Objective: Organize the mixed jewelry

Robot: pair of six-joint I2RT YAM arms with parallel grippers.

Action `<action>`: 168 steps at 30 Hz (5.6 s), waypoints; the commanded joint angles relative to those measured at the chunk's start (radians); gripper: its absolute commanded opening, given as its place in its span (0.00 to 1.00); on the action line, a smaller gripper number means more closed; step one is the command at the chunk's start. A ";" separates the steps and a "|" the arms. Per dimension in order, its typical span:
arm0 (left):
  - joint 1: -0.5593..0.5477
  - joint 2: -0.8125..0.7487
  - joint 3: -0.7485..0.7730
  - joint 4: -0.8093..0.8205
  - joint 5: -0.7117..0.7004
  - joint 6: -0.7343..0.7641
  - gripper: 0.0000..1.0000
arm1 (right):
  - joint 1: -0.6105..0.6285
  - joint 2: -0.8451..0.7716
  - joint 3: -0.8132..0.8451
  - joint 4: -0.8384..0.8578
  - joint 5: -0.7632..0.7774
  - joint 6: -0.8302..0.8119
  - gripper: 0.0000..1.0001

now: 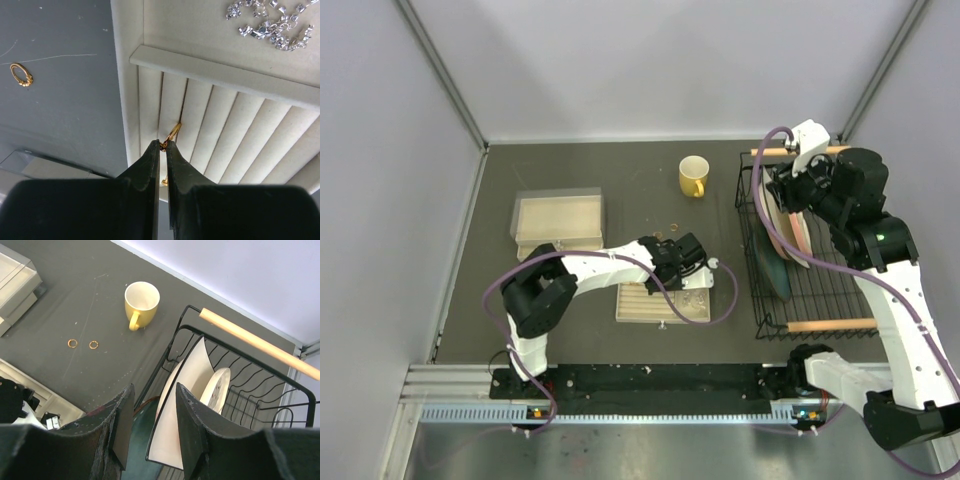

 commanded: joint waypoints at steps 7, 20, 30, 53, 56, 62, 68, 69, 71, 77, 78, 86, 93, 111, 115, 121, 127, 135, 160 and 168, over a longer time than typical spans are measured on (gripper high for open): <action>-0.045 0.043 0.003 0.034 -0.056 -0.046 0.00 | -0.013 -0.031 -0.012 0.019 -0.013 -0.004 0.39; -0.063 0.069 -0.003 0.026 -0.076 -0.059 0.00 | -0.013 -0.043 -0.015 0.012 -0.004 -0.001 0.39; -0.060 -0.014 0.029 -0.008 -0.123 -0.046 0.38 | -0.015 -0.039 0.005 -0.004 0.000 0.002 0.39; 0.279 -0.480 0.014 0.057 0.240 -0.150 0.46 | 0.020 0.253 0.112 0.041 -0.142 0.053 0.40; 0.374 -0.560 -0.033 0.093 0.338 -0.179 0.47 | 0.094 0.334 0.149 0.058 -0.096 0.028 0.40; 0.495 -0.684 -0.098 0.115 0.432 -0.207 0.49 | 0.223 0.527 0.242 0.076 -0.022 -0.036 0.40; 0.569 -0.755 -0.145 0.113 0.463 -0.222 0.53 | 0.260 0.747 0.325 0.078 0.010 -0.059 0.38; 0.578 -0.769 -0.149 0.113 0.469 -0.227 0.54 | 0.260 0.770 0.331 0.079 0.013 -0.064 0.37; 0.609 -0.786 -0.161 0.110 0.487 -0.228 0.58 | 0.272 0.834 0.340 0.085 0.027 -0.079 0.37; 0.687 -0.842 -0.188 0.118 0.527 -0.247 0.61 | 0.304 0.949 0.350 0.107 0.038 -0.091 0.37; 0.702 -0.852 -0.193 0.118 0.532 -0.250 0.61 | 0.309 0.971 0.350 0.110 0.033 -0.090 0.37; 0.747 -0.864 -0.233 0.117 0.565 -0.242 0.62 | 0.332 1.037 0.354 0.127 0.038 -0.082 0.38; 0.759 -0.858 -0.238 0.120 0.578 -0.236 0.61 | 0.346 1.061 0.353 0.130 0.061 -0.062 0.39; 0.767 -0.855 -0.259 0.130 0.601 -0.236 0.61 | 0.347 1.143 0.387 0.139 0.085 -0.012 0.33; 0.768 -0.853 -0.262 0.129 0.599 -0.233 0.61 | 0.347 1.147 0.388 0.139 0.087 -0.013 0.32; 0.770 -0.853 -0.264 0.133 0.602 -0.233 0.61 | 0.347 1.153 0.390 0.141 0.089 -0.013 0.31; 0.771 -0.852 -0.267 0.135 0.604 -0.234 0.61 | 0.347 1.159 0.385 0.141 0.092 -0.016 0.31; 0.775 -0.850 -0.273 0.138 0.608 -0.236 0.61 | 0.349 1.172 0.387 0.142 0.099 -0.022 0.31; 0.788 -0.861 -0.285 0.141 0.610 -0.227 0.61 | 0.347 1.204 0.387 0.142 0.101 -0.027 0.17; 0.794 -0.859 -0.287 0.138 0.608 -0.224 0.61 | 0.349 1.192 0.374 0.142 0.115 -0.025 0.06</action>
